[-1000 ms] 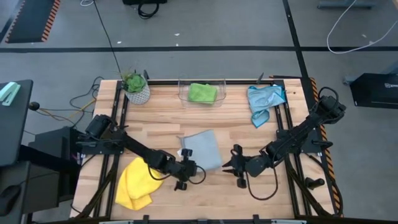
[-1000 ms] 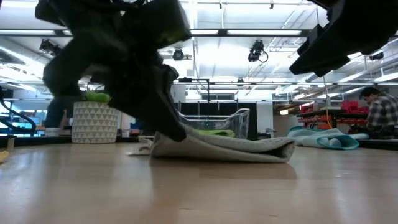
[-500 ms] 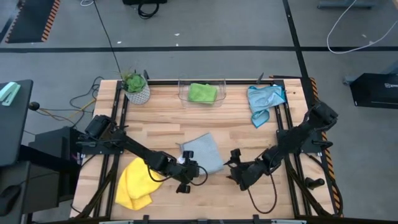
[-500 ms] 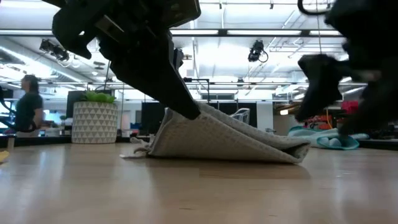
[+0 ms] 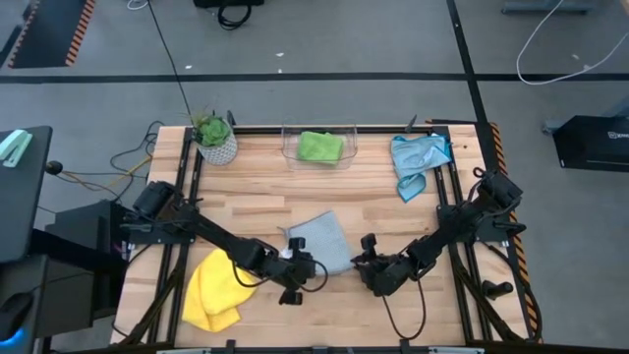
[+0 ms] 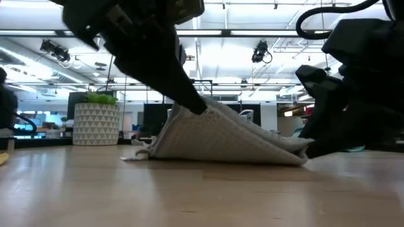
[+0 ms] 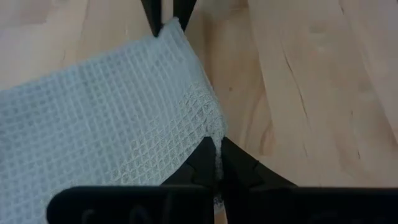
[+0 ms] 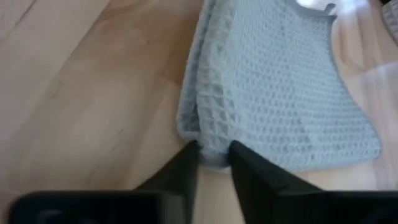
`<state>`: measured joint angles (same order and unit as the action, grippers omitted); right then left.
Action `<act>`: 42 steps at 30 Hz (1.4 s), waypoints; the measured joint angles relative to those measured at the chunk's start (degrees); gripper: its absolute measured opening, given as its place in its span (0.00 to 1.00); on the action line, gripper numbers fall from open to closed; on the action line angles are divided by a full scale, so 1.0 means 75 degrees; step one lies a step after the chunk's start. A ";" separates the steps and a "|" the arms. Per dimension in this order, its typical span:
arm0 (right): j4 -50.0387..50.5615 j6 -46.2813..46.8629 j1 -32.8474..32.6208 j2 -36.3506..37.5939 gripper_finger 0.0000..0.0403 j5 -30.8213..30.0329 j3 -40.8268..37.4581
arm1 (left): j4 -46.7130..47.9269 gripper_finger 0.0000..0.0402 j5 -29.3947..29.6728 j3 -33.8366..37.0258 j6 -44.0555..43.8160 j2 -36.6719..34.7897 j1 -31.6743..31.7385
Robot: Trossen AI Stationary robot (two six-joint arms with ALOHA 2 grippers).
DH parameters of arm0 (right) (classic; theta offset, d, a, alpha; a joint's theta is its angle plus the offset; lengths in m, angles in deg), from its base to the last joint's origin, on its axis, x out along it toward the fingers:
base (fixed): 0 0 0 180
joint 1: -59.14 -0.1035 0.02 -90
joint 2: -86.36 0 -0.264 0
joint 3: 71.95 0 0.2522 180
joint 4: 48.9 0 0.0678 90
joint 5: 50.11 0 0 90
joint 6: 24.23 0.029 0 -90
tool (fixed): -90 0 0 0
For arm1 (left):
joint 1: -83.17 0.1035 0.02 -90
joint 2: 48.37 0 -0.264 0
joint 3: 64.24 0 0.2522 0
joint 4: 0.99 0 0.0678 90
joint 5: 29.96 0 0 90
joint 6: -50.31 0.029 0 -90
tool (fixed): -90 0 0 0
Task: Fold microfiber towels
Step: Fold the gray microfiber cloth
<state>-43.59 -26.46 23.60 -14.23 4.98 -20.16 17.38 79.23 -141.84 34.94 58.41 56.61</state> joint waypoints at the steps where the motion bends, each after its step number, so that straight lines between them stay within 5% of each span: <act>1: -0.0003 -0.0031 0.0023 0.0005 0.17 -0.0049 0.0002 | -0.0021 0.04 0.0049 -0.0002 -0.0007 -0.0032 0.0000; 6: -0.0065 -0.0246 0.0034 0.0039 0.04 -0.0166 0.0002 | 0.0057 0.03 0.0511 -0.0002 -0.0067 -0.0271 -0.0134; 12: 0.0123 0.0096 -0.0244 0.0855 0.06 -0.0005 -0.0001 | 0.0297 0.03 0.0848 -0.0002 -0.0998 -0.0398 -0.0604; 18: 0.0184 0.1062 -0.0287 0.1894 0.05 0.0471 0.0011 | 0.0526 0.03 0.2179 -0.0006 -0.2467 -0.0416 -0.1173; 26: 0.0110 0.1980 0.0916 0.1801 0.06 0.1413 0.0014 | 0.1771 0.03 0.3547 -0.0008 -0.4549 -0.0417 -0.1237; 33: -0.0032 0.2335 0.1985 0.1611 0.06 0.1851 0.0014 | 0.2124 0.03 0.3768 0.0517 -0.6083 -0.0393 -0.0674; 42: -0.0123 0.2420 0.2785 0.1305 0.06 0.2338 0.0019 | 0.1556 0.06 0.3778 0.1169 -0.6176 -0.0393 -0.0085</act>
<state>-44.51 -8.31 44.49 -4.44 22.51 -20.01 29.05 107.57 -133.07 -11.38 55.46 55.97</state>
